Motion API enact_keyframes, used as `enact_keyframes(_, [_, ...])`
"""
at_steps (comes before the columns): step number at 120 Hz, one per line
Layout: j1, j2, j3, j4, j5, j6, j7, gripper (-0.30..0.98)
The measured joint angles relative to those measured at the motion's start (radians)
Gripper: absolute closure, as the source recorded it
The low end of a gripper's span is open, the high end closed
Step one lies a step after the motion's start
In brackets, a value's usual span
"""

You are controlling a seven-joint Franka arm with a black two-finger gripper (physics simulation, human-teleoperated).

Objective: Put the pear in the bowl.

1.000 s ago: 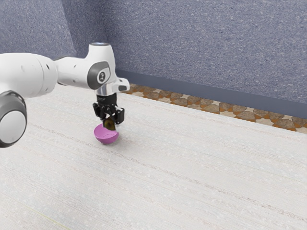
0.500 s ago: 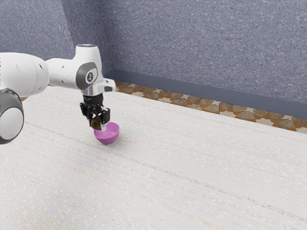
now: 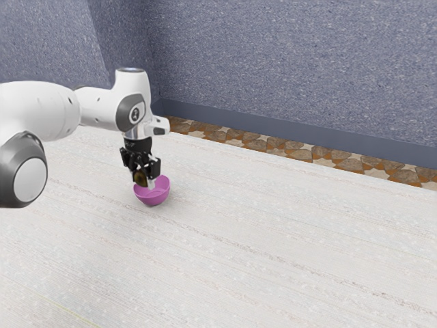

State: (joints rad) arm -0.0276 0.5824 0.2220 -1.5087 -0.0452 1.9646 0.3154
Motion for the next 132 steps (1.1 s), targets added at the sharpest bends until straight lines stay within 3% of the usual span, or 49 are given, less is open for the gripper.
enact_keyframes(32, [0.0, 0.011, 0.0, 0.0, -0.001, 0.004, 0.02, 0.38])
enact_keyframes(57, [-0.002, 0.012, 0.0, -0.001, -0.011, 0.002, 0.037, 0.16])
enact_keyframes(86, [-0.01, -0.011, 0.0, 0.0, -0.015, -0.004, 0.052, 0.05])
enact_keyframes(115, [-0.128, -0.367, 0.001, -0.081, -0.02, -0.123, 0.03, 0.02])
enact_keyframes(132, [-0.246, -0.597, 0.015, -0.144, 0.005, -0.241, -0.011, 0.01])
